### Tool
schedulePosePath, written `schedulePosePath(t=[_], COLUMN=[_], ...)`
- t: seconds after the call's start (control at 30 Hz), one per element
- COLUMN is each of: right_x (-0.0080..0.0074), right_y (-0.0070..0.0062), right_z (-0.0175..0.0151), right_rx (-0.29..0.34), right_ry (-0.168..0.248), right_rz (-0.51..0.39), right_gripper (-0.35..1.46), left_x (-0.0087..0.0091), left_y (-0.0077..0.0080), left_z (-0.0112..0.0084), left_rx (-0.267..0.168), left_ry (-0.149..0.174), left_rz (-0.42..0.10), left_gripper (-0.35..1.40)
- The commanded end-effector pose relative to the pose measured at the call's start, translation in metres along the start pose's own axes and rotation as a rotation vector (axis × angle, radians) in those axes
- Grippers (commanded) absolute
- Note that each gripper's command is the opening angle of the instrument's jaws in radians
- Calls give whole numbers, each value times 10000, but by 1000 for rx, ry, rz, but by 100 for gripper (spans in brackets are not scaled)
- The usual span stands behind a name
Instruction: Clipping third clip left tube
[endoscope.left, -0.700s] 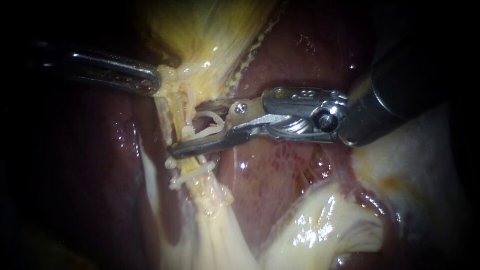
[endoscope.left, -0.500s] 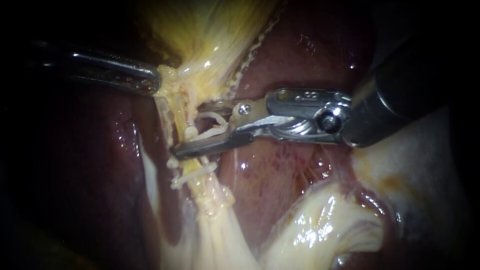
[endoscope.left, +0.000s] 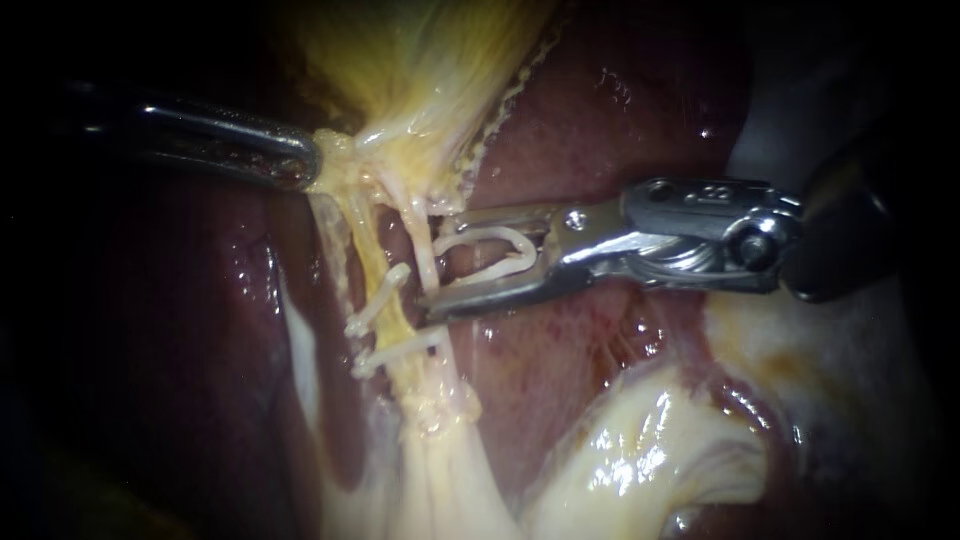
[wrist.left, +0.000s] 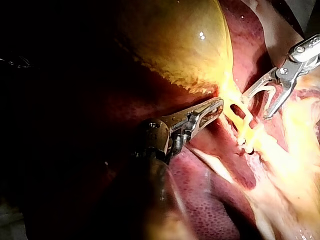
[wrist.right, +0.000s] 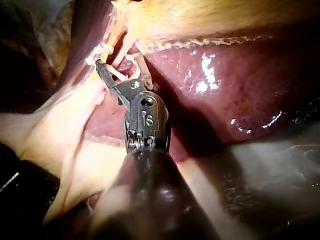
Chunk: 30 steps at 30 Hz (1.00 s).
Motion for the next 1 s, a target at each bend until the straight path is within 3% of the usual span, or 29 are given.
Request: schedulePosePath(t=[0.03,0.13,0.27,0.53,0.73,1.0], right_x=[3,15,25,33,27,8], right_y=[-3,-11,-18,-14,-5,11], right_z=[-2,-5,1,28,34,38], right_rx=[5,28,57,70,66,64], right_ry=[-2,3,38,43,42,43], right_rz=[2,20,47,76,97,115], right_gripper=[50,49,49,49,49,49], left_x=[0,0,0,0,0,0], left_y=[0,0,0,-1,-1,-1], left_z=[0,0,0,0,0,0], left_rx=[0,0,0,0,0,0], left_ry=[0,0,0,0,0,0], left_rz=[0,0,0,0,0,0], left_gripper=[-35,-35,-35,-35,-35,-35])
